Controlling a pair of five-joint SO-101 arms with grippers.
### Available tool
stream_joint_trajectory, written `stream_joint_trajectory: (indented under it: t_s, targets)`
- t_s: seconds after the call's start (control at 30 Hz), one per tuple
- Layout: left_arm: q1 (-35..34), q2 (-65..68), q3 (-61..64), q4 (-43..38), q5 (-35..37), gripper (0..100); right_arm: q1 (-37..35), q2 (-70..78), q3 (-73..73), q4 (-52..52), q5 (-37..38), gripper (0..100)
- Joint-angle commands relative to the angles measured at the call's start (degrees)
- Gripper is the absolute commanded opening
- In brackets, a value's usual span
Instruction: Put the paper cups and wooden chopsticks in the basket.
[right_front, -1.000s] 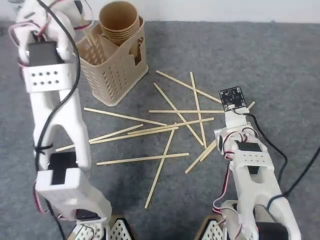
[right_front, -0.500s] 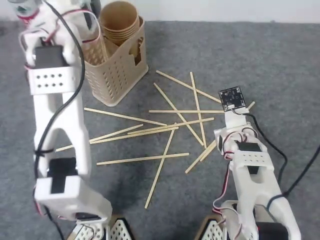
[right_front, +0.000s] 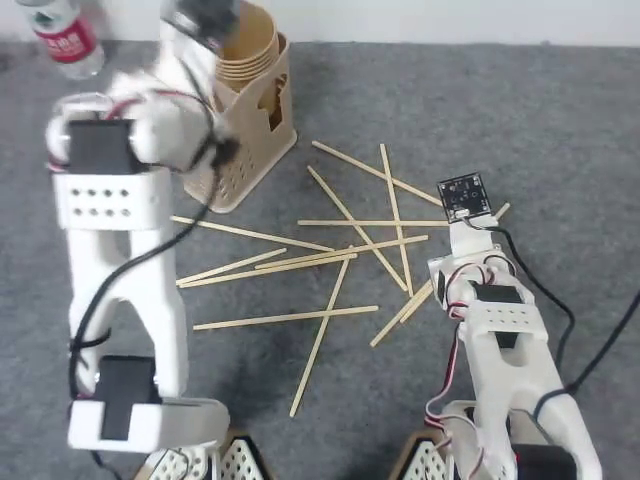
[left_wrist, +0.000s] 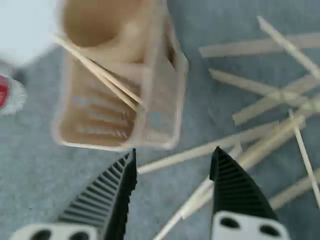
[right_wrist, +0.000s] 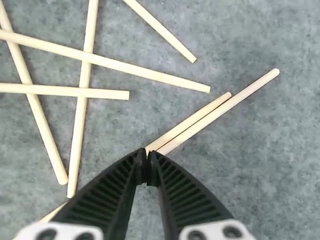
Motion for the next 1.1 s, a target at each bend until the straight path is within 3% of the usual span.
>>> stream_joint_trajectory:
  t_s: [0.0,0.17,0.37,0.57,0.87,0.97,1.07]
  targets:
    - [4.66,-2.37,6.02,6.33,-11.16,23,-0.4,-1.45,-0.53,-0.92,0.7,0.8]
    - [5.71,-2.37,21.14,-2.11,-16.0,23,-0.4,-1.45,-0.53,-0.92,0.7,0.8]
    - [5.36,-2.37,41.45,-19.25,-21.71,23,-0.4,-1.45,-0.53,-0.92,0.7,0.8]
    - [3.69,-2.37,54.73,-37.54,-21.89,23,-0.4,-1.45,-0.53,-0.92,0.7,0.8]
    - [-0.18,4.57,57.1,-48.79,-25.14,23,-0.4,-1.45,-0.53,-0.92,0.7,0.8]
    - [-0.88,10.9,52.79,-47.65,-25.76,23,-0.4,-1.45,-0.53,-0.92,0.7,0.8]
    - [-0.88,14.95,47.16,-41.49,-29.27,23,-0.4,-1.45,-0.53,-0.92,0.7,0.8]
